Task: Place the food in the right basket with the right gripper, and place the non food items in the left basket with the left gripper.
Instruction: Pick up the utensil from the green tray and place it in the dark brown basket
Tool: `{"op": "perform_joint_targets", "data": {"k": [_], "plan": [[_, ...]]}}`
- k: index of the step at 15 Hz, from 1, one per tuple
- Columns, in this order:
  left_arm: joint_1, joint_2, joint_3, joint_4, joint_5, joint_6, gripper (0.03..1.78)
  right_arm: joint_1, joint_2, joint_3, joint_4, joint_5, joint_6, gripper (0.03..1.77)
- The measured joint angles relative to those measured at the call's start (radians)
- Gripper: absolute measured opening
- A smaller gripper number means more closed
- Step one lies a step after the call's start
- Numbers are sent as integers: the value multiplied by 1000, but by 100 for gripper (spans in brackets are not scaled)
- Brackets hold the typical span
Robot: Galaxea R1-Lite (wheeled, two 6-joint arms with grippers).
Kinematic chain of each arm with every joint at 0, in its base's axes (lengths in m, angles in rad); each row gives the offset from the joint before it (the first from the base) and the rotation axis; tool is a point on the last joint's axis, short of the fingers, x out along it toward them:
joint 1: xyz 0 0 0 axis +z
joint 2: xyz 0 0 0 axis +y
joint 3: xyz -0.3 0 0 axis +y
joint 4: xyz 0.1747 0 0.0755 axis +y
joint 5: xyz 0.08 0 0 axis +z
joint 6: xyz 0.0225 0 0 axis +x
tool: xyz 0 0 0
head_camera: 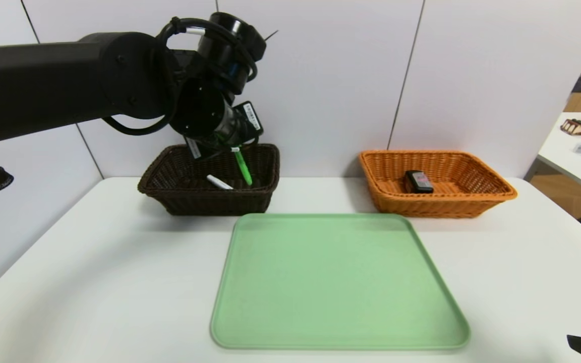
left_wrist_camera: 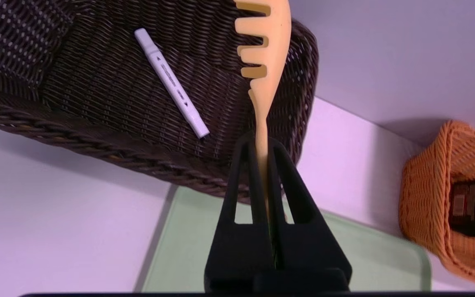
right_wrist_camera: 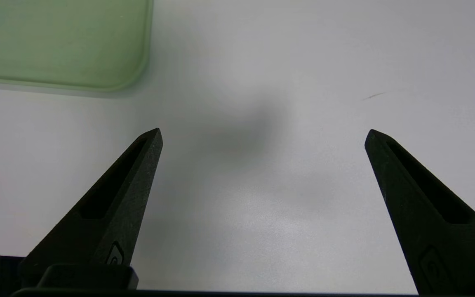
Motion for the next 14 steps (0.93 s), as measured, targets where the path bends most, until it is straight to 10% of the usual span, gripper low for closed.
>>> {"op": "perform_joint_targets", "data": {"k": [14], "plan": [[246,112,1,-91,-153,-383,8,0,-10,30,5,-3,0,170]]}}
